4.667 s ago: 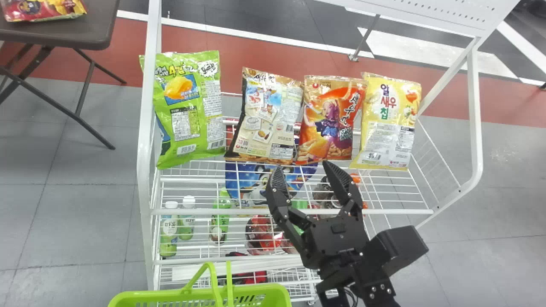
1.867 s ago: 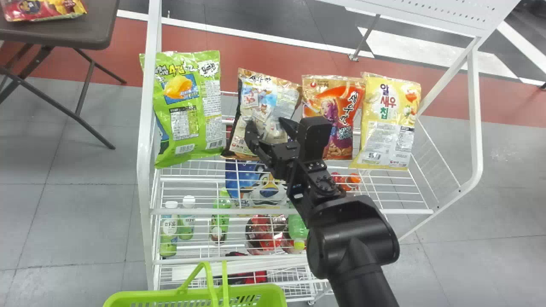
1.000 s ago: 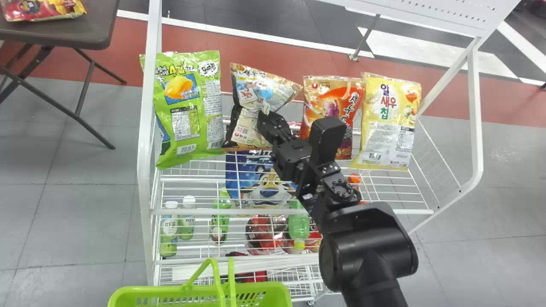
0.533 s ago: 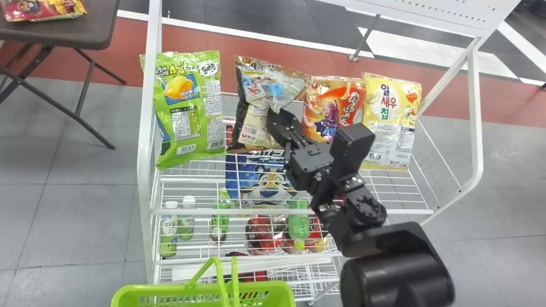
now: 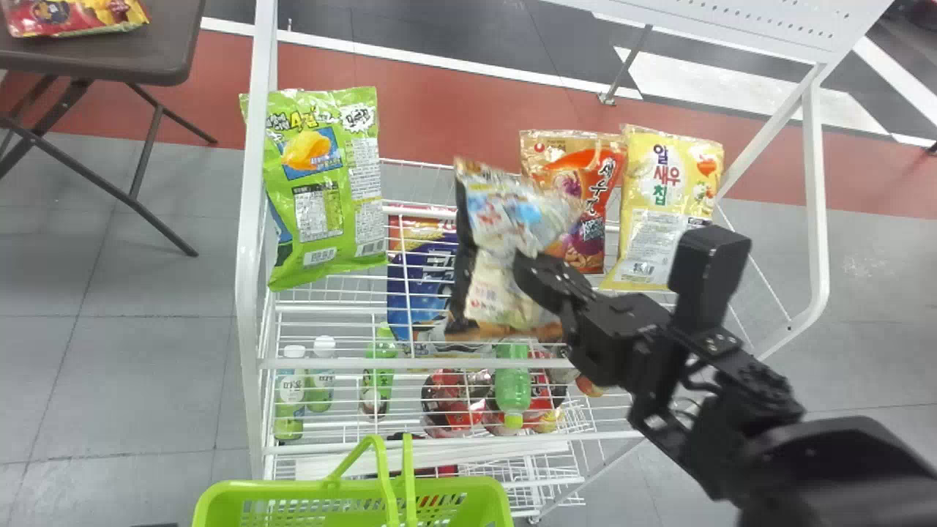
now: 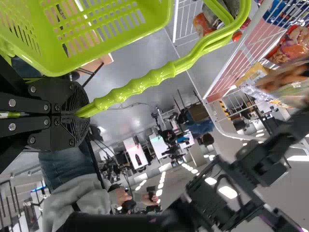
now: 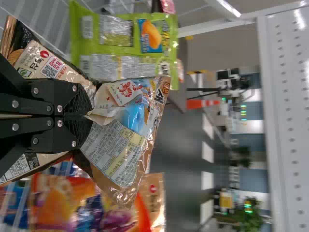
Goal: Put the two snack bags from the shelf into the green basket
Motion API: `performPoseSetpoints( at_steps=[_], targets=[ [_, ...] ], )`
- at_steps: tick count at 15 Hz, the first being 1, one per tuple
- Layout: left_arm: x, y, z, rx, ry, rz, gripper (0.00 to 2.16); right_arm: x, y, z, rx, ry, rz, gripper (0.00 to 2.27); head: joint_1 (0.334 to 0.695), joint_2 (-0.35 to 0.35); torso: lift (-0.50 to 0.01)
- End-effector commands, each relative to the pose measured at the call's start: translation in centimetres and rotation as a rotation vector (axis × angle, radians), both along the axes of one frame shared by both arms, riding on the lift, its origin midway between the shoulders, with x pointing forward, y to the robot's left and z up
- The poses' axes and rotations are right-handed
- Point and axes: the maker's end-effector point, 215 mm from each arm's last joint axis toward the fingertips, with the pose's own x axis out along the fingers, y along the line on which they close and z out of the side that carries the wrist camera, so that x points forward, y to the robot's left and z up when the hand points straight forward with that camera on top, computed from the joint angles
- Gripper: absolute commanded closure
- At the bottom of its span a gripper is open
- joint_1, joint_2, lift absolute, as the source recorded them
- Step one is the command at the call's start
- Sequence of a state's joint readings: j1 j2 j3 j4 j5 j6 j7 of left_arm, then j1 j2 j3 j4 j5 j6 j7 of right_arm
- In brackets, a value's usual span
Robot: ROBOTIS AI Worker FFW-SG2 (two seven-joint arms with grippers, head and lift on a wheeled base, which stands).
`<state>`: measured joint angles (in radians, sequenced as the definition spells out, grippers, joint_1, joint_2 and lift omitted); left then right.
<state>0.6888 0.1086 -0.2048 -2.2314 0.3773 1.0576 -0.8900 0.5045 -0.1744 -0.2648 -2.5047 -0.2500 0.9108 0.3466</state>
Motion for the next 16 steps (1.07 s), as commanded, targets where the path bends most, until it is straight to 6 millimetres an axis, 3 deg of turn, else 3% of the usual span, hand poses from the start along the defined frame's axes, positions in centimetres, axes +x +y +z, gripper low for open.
performPoseSetpoints(
  at_steps=[1, 4, 8, 10, 16],
  targets=[
    [0.0, -0.1, 0.0, 0.002, -0.002, 0.001, 2.11, -4.8, -0.7, -1.5, 0.022, 0.183, -0.018, 2.25, 0.695, -0.350, -0.004],
    [0.1, -0.1, 0.0, 0.011, -0.006, -0.001, 2.11, -11.4, -0.6, -4.6, 0.040, 0.437, -0.033, 2.25, 0.695, -0.350, -0.004],
    [0.1, 0.0, 0.3, 0.012, -0.008, -0.003, 2.11, -12.8, 0.9, -3.5, 0.084, 0.445, 0.015, 2.25, 0.695, -0.350, -0.004],
    [0.2, -0.1, 0.5, 0.012, -0.012, -0.002, 2.11, -13.7, 2.1, -4.1, 0.098, 0.471, 0.044, 2.25, 0.695, -0.350, -0.004],
    [0.3, -0.4, 1.3, 0.002, -0.027, -0.005, 2.11, -17.5, 5.1, -8.5, 0.065, 0.605, 0.107, 2.25, 0.695, -0.350, -0.004]
  ],
)
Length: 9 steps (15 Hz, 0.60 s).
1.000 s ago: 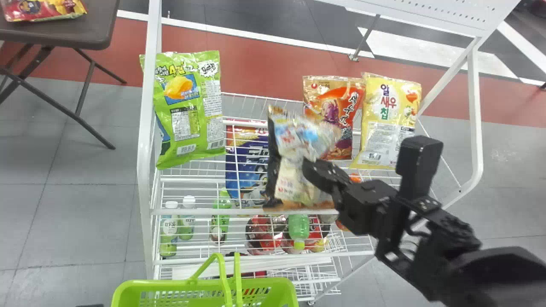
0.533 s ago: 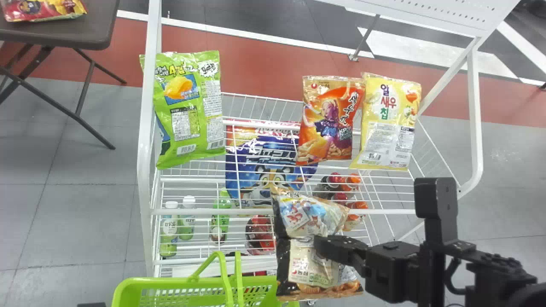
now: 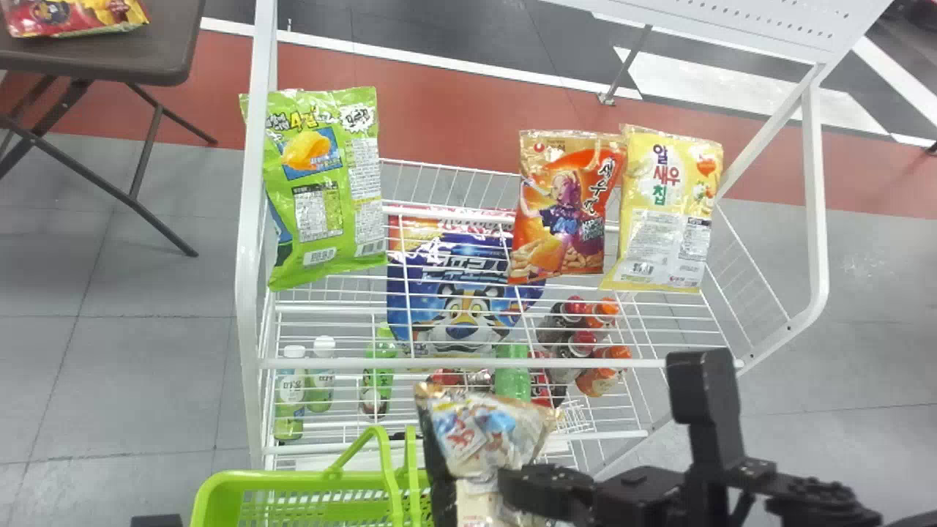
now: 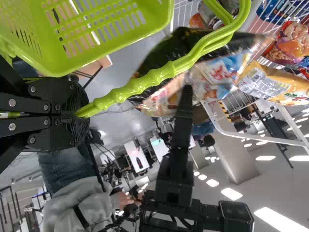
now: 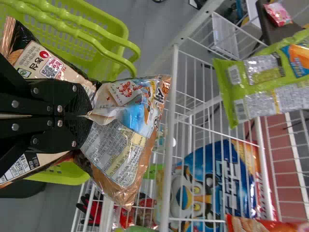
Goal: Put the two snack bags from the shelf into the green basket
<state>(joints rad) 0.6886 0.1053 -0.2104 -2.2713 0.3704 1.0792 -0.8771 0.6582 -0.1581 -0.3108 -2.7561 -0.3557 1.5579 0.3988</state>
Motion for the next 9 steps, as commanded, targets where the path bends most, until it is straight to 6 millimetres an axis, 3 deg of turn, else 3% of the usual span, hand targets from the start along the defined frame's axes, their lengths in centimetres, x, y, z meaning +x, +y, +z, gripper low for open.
performPoseSetpoints(
  at_steps=[1, 6, 9],
  targets=[
    [0.0, -0.3, 0.7, -0.009, -0.010, -0.004, 2.11, -1.7, 1.3, -2.8, -0.017, 0.079, 0.039, 2.25, 0.695, -0.350, -0.004],
    [-0.3, -0.5, 1.0, -0.012, -0.009, -0.008, 2.11, -6.2, 6.5, -8.6, -0.014, 0.237, 0.165, 2.25, 0.695, -0.350, -0.004],
    [-0.3, -0.6, 1.0, -0.008, -0.013, -0.007, 2.11, -6.5, 7.7, -10.8, -0.025, 0.280, 0.199, 2.23, 0.695, -0.350, -0.004]
  ],
)
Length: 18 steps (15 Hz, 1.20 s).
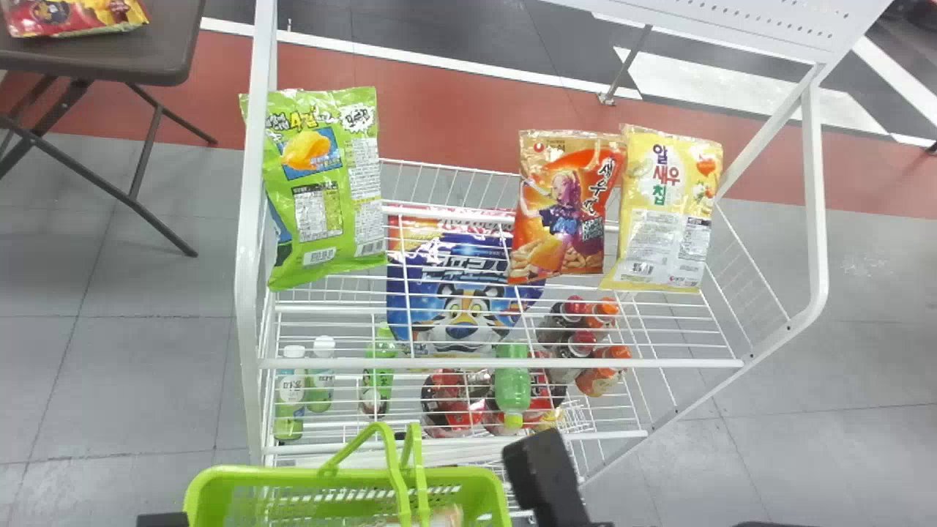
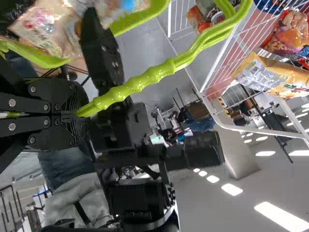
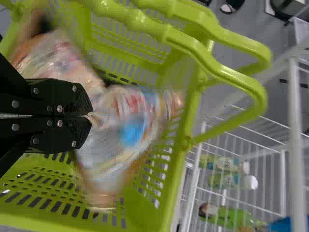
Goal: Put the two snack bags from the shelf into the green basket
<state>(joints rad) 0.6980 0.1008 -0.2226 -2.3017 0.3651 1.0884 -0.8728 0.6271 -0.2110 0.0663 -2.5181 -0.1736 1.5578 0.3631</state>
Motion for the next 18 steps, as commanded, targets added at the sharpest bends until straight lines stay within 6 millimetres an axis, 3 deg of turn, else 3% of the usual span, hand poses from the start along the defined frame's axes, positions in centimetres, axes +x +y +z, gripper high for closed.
performPoseSetpoints(
  at_steps=[1, 2, 3, 10, 12, 13, 16, 17, 18],
  targets=[
    [-0.1, 0.0, 0.0, 0.001, -0.001, -0.001, 2.11, -0.2, 0.4, -1.6, -0.007, 0.041, 0.017, 1.82, 0.695, -0.350, -0.004],
    [0.0, 0.0, 0.0, 0.003, -0.002, 0.000, 2.11, 0.1, 0.2, -1.6, -0.016, 0.035, 0.015, 0.71, 0.695, -0.350, -0.004],
    [0.0, 0.0, 0.0, 0.003, -0.002, 0.000, 2.11, 0.6, -0.4, -1.4, -0.033, 0.019, 0.012, 0.00, 0.695, -0.350, -0.004],
    [0.1, 0.1, -0.1, 0.002, -0.003, 0.002, 2.11, 6.1, -6.7, 3.8, -0.072, -0.144, -0.138, 0.08, 0.695, -0.350, -0.004],
    [0.1, 0.1, -0.1, 0.000, 0.000, 0.000, 2.11, 6.5, -8.2, 3.9, -0.076, -0.146, -0.187, 0.09, 0.695, -0.350, -0.004],
    [0.1, 0.1, -0.2, -0.001, 0.001, -0.001, 2.11, 9.7, -8.4, 5.2, -0.060, -0.258, -0.205, 0.09, 0.695, -0.350, -0.004],
    [0.0, 0.1, -0.3, -0.005, 0.003, -0.003, 2.11, 19.8, -9.6, 12.2, -0.013, -0.680, -0.244, 0.09, 0.695, -0.350, -0.004],
    [-0.2, 0.1, -0.3, -0.004, 0.007, -0.005, 2.11, 22.5, -10.2, 15.4, 0.005, -0.832, -0.255, 0.09, 0.695, -0.350, -0.004],
    [-0.1, 0.1, -0.3, -0.005, 0.005, -0.003, 2.11, 24.0, -11.0, 17.2, 0.015, -0.912, -0.270, 0.09, 0.695, -0.350, -0.004]
  ],
)
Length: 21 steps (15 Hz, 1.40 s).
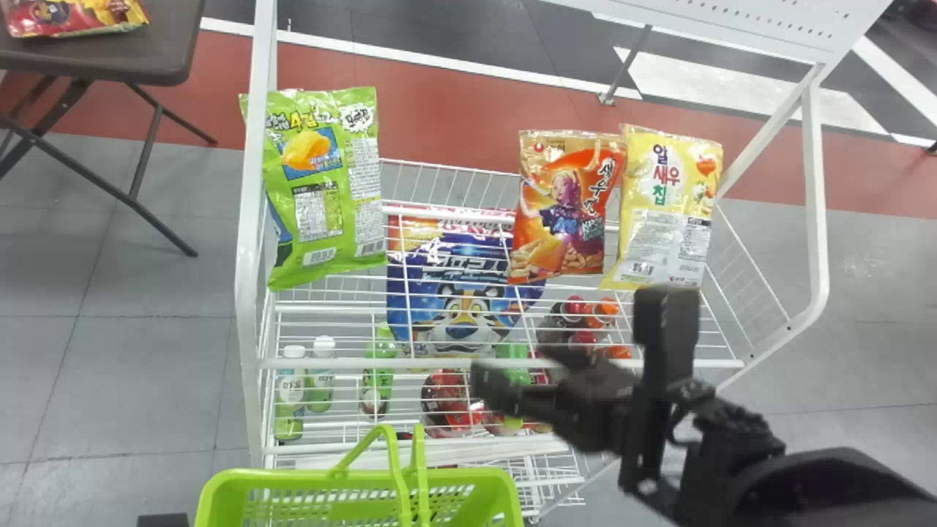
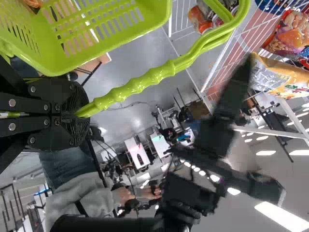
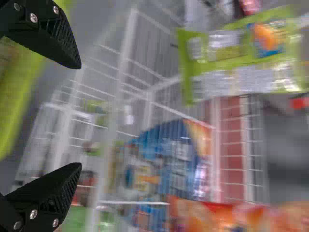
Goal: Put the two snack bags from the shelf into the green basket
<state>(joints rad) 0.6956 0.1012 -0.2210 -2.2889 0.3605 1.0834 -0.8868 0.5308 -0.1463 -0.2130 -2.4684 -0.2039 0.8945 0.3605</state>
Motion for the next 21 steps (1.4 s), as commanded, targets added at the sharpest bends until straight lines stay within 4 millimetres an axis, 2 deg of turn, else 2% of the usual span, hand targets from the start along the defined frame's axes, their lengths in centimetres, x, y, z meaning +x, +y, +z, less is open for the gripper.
performPoseSetpoints(
  at_steps=[1, 3, 5, 8, 10, 14, 21],
  targets=[
    [-0.1, 0.0, 0.0, 0.001, 0.003, -0.001, 2.11, 4.1, -1.9, 5.2, 0.003, -0.239, -0.029, 0.09, 0.695, -0.350, -0.004],
    [-0.1, 0.0, -0.1, 0.002, 0.003, -0.002, 2.11, 5.9, -4.1, 7.3, -0.009, -0.343, -0.065, 0.09, 0.695, -0.350, -0.004],
    [-0.1, 0.0, -0.1, 0.001, 0.003, -0.003, 2.11, 7.5, -6.6, 7.9, -0.021, -0.408, -0.100, 0.09, 0.695, -0.350, -0.004],
    [-0.1, 0.0, -0.2, 0.003, 0.006, -0.003, 2.11, 9.6, -11.0, 6.7, -0.042, -0.464, -0.157, 0.09, 0.695, -0.350, -0.004],
    [-0.1, 0.1, -0.4, 0.008, 0.007, 0.000, 2.10, 10.5, -12.5, 5.1, -0.053, -0.455, -0.173, 0.10, 0.695, -0.350, -0.004],
    [0.1, 0.0, -0.8, 0.014, 0.010, 0.001, 2.08, 12.3, -14.7, 3.0, -0.067, -0.444, -0.195, 0.11, 0.695, -0.350, -0.004],
    [0.2, 0.1, -0.6, 0.007, 0.010, 0.000, 2.09, 16.4, -14.2, 0.6, -0.102, -0.430, -0.172, 0.11, 0.695, -0.350, -0.004]
  ],
)
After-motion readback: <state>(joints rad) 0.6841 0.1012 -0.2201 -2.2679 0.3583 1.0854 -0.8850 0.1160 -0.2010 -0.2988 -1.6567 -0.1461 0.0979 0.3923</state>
